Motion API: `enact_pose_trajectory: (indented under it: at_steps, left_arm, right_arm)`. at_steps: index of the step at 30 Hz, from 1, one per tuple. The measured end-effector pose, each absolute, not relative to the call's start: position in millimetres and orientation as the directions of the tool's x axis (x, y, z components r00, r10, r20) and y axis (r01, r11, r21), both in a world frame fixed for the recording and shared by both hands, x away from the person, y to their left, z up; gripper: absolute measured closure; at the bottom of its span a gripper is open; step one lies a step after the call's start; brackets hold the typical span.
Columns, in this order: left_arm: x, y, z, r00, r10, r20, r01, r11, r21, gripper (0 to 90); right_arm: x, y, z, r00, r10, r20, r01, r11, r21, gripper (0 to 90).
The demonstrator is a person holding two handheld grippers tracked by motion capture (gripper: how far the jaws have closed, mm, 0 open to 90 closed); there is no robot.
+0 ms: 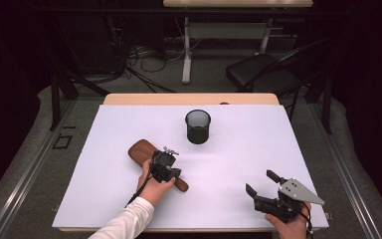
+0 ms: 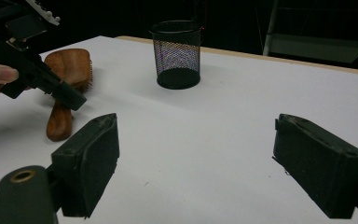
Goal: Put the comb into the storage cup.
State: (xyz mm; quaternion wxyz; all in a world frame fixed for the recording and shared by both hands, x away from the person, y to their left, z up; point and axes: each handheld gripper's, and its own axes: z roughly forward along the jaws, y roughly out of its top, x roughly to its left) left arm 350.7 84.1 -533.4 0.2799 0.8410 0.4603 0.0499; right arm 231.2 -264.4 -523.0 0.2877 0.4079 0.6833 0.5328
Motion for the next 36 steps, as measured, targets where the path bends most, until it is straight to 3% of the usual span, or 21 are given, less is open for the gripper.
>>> enact_pose_trajectory:
  at_steps: [15,36]
  left_arm:
    - [329.6,99.1,-536.6,0.591,0.797,-0.127,0.716,-0.445,0.538,90.0]
    - [310.8,140.3,-540.1,0.546,0.826,-0.143,0.733,-0.388,0.558,90.0]
  right_arm:
    - [231.1,-264.0,-523.2,-0.501,0.864,0.048,0.254,0.094,0.963,13.9]
    - [231.5,-263.9,-523.8,-0.501,0.864,0.049,0.257,0.094,0.962,14.0]
